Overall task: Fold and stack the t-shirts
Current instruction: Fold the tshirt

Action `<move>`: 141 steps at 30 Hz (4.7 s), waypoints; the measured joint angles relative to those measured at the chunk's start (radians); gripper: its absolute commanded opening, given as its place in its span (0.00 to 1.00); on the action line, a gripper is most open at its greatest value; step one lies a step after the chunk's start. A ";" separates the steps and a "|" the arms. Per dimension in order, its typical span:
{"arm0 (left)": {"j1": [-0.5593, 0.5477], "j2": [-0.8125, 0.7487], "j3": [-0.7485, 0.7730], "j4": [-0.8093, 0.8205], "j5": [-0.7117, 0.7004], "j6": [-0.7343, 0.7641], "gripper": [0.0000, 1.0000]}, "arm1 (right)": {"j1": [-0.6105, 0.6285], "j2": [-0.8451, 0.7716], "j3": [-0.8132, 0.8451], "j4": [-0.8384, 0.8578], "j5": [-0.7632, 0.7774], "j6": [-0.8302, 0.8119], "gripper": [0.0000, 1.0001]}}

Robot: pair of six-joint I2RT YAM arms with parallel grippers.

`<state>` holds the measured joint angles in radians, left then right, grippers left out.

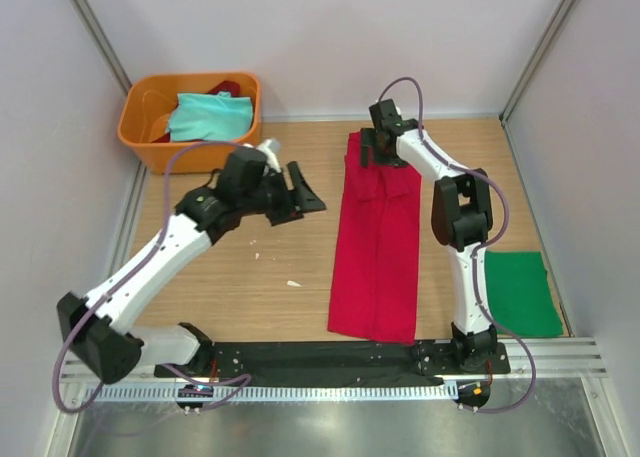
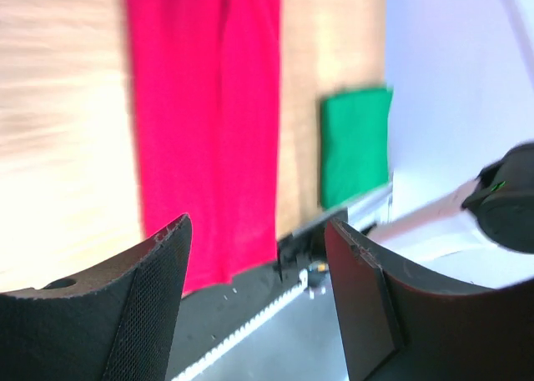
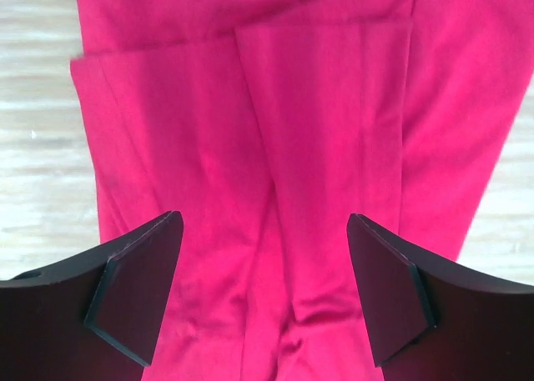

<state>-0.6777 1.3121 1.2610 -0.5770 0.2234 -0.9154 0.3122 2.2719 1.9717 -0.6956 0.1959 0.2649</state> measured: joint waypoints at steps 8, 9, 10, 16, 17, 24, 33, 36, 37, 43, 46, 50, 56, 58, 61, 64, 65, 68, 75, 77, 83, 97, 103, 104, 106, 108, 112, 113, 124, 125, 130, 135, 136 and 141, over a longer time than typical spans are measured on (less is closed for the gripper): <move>0.238 -0.080 -0.102 -0.113 0.051 0.070 0.66 | 0.005 0.171 0.129 0.052 0.000 -0.039 0.87; 0.256 -0.076 -0.109 -0.125 0.061 0.083 0.66 | 0.006 0.184 0.154 0.057 -0.002 -0.049 0.86; 0.276 -0.072 -0.115 -0.136 0.073 0.092 0.66 | 0.012 0.203 0.187 0.063 0.009 -0.055 0.86; 0.368 -0.052 -0.143 -0.150 0.134 0.143 0.66 | 0.072 0.341 0.396 0.092 0.034 -0.072 0.88; 0.377 -0.048 -0.148 -0.150 0.142 0.148 0.66 | 0.087 0.368 0.435 0.103 0.035 -0.071 0.88; 0.395 -0.025 -0.198 -0.149 0.196 0.167 0.67 | 0.144 0.436 0.561 0.140 0.035 -0.002 0.96; 0.358 -0.089 -0.360 -0.092 0.225 0.126 0.67 | 0.116 0.193 0.397 0.021 0.045 0.034 1.00; 0.275 -0.127 -0.455 -0.028 0.226 0.055 0.65 | 0.082 -0.066 0.168 -0.040 -0.016 0.060 1.00; 0.244 -0.136 -0.484 -0.004 0.222 0.029 0.64 | 0.064 -0.164 0.075 -0.034 -0.044 0.074 1.00; 0.054 -0.118 -0.568 0.106 0.186 -0.112 0.62 | -0.061 -0.634 -0.421 -0.046 -0.158 0.116 1.00; -0.017 -0.116 -0.568 0.143 0.132 -0.174 0.62 | -0.037 -0.724 -0.605 -0.046 -0.154 0.113 1.00; -0.078 -0.149 -0.592 0.179 0.077 -0.245 0.62 | 0.104 -0.727 -0.753 -0.045 -0.129 0.122 1.00; -0.114 -0.195 -0.642 0.187 0.036 -0.310 0.62 | 0.236 -0.720 -0.832 -0.010 -0.092 0.150 1.00; -0.125 -0.216 -0.660 0.188 0.023 -0.326 0.62 | 0.266 -0.698 -0.842 0.017 -0.073 0.159 1.00; -0.135 -0.241 -0.675 0.188 0.006 -0.344 0.63 | 0.325 -0.629 -0.845 0.071 -0.038 0.177 1.00; -0.138 -0.249 -0.680 0.188 -0.001 -0.358 0.63 | 0.372 -0.546 -0.845 0.117 -0.013 0.203 1.00; -0.138 -0.249 -0.680 0.189 -0.004 -0.362 0.63 | 0.381 -0.522 -0.845 0.127 -0.009 0.211 1.00; -0.140 -0.254 -0.681 0.189 -0.008 -0.364 0.62 | 0.390 -0.465 -0.838 0.154 0.008 0.229 1.00; -0.141 -0.295 -0.712 0.192 -0.033 -0.371 0.63 | 0.425 -0.348 -0.692 0.159 0.053 0.304 1.00; -0.141 -0.299 -0.715 0.192 -0.042 -0.372 0.63 | 0.445 -0.310 -0.633 0.146 0.059 0.336 1.00; -0.141 -0.300 -0.715 0.172 -0.067 -0.365 0.63 | 0.494 -0.252 -0.525 0.117 0.024 0.415 1.00; -0.041 -0.219 -0.523 -0.117 -0.169 -0.079 0.49 | 0.417 -0.875 -0.924 0.047 -0.127 0.371 0.67; 0.081 -0.079 -0.522 -0.128 -0.109 0.070 0.57 | 0.402 -1.150 -1.345 0.146 -0.299 0.472 0.61; 0.093 -0.056 -0.523 -0.122 -0.095 0.088 0.58 | 0.402 -1.166 -1.400 0.159 -0.325 0.484 0.63; 0.116 -0.004 -0.523 -0.109 -0.059 0.117 0.57 | 0.402 -1.173 -1.469 0.187 -0.365 0.504 0.63; 0.127 0.041 -0.523 -0.096 -0.032 0.143 0.53 | 0.402 -1.175 -1.511 0.227 -0.411 0.526 0.62; 0.138 0.093 -0.523 -0.082 -0.002 0.178 0.50 | 0.401 -1.166 -1.544 0.338 -0.469 0.562 0.61; 0.142 0.096 -0.524 -0.079 0.002 0.186 0.50 | 0.401 -1.162 -1.550 0.362 -0.481 0.571 0.61; 0.169 0.116 -0.575 -0.010 0.081 0.191 0.47 | 0.401 -1.112 -1.564 0.448 -0.539 0.632 0.55; 0.169 0.117 -0.577 -0.001 0.092 0.189 0.47 | 0.401 -1.111 -1.564 0.446 -0.541 0.633 0.55; 0.169 0.117 -0.590 0.034 0.129 0.174 0.46 | 0.401 -1.101 -1.564 0.446 -0.550 0.644 0.53; 0.169 0.120 -0.600 0.052 0.147 0.155 0.42 | 0.401 -1.083 -1.564 0.457 -0.564 0.662 0.51; 0.169 0.120 -0.602 0.054 0.151 0.153 0.41 | 0.400 -1.080 -1.564 0.460 -0.568 0.664 0.50; 0.169 0.120 -0.615 0.064 0.168 0.137 0.37 | 0.400 -1.052 -1.564 0.481 -0.582 0.682 0.42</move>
<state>-0.5083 1.4322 0.6460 -0.5133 0.3912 -0.7780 0.7120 1.2198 0.4072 -0.2146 -0.3862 0.9470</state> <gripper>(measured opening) 0.391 0.446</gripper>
